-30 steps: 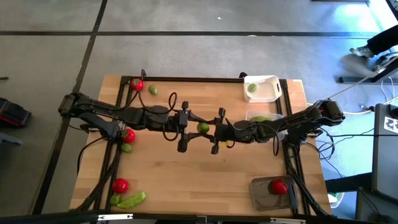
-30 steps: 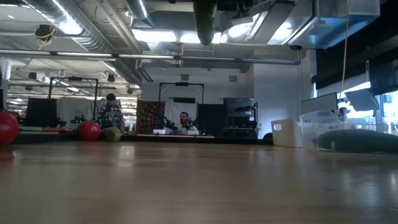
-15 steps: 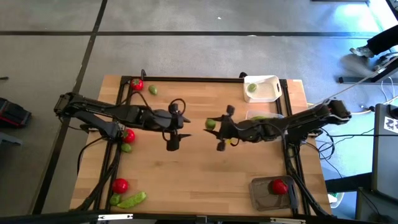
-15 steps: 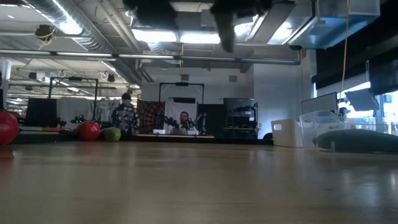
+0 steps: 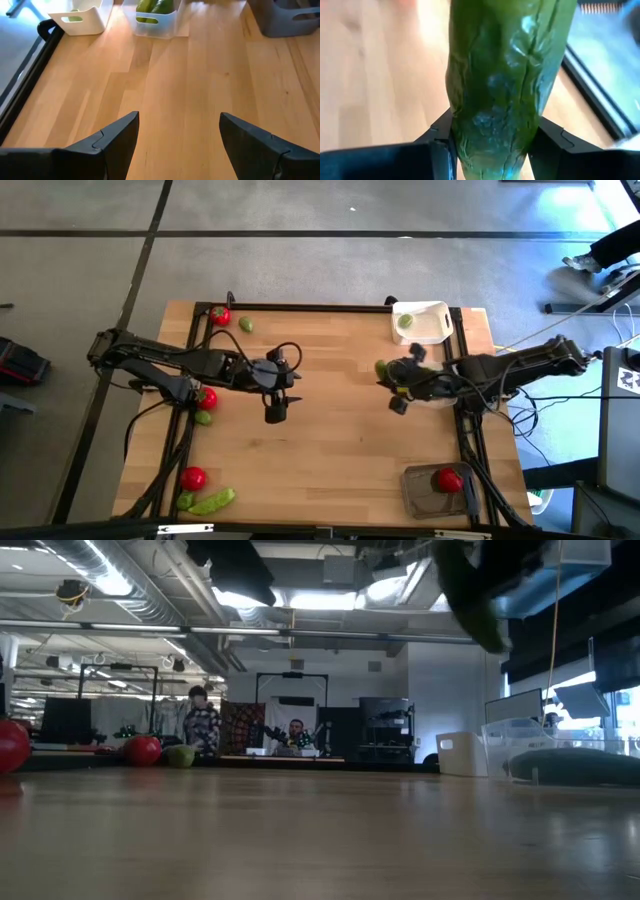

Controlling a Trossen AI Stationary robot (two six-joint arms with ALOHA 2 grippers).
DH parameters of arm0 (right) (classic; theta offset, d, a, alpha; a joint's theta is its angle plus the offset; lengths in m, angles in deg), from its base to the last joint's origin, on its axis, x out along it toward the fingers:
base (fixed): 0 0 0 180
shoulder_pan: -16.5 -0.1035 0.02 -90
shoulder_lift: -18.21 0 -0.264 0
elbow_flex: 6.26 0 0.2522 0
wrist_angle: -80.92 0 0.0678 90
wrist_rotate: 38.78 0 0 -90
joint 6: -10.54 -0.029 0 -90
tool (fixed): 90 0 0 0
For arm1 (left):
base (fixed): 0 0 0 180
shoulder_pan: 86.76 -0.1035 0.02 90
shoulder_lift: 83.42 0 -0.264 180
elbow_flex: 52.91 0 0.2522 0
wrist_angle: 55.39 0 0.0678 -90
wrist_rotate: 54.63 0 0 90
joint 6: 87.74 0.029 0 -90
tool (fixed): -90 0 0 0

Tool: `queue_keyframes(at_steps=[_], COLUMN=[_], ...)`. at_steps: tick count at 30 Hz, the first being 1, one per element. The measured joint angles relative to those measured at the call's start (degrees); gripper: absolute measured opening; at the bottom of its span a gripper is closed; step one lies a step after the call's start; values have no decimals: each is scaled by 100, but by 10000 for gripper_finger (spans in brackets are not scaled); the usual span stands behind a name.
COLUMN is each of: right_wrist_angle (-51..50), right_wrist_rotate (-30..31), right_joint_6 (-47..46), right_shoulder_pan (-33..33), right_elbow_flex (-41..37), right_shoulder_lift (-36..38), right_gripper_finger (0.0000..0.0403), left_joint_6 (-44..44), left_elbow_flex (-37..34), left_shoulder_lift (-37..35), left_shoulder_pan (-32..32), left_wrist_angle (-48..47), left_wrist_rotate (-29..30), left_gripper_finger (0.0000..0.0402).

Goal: Sort produce into baskets
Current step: Put the bottom cucumber into the transparent bin

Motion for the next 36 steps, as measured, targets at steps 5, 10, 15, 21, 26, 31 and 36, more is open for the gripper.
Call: queue_keyframes(at_steps=[5,10,15,21,26,31,36], right_wrist_angle=[-1410,-2269,-2364,-2313,-2192,-2112,-1998], right_wrist_rotate=[10,-5,-145,-246,-533,-869,-1354], right_joint_6=[-921,-1390,-1385,-1465,-1522,-1500,-1214], right_shoulder_pan=[0,0,0,0,187,516,759], right_elbow_flex=[0,-104,-535,-1036,-1413,-1637,-1949], right_shoulder_lift=[222,213,203,199,192,192,195], right_gripper_finger=[150,150,150,150,150,150,150], left_joint_6=[0,2,5,10,116,123,121], left_elbow_flex=[0,0,0,0,0,0,0], left_shoulder_lift=[0,0,0,0,0,0,0], left_shoulder_pan=[-2,-2,-2,-2,-2,-2,-2], left_wrist_angle=[-2,-2,-7,-11,-7,-7,-8], left_wrist_rotate=[0,-1,-2,-2,-2,-2,-2], left_gripper_finger=[271,271,271,271,271,271,271])
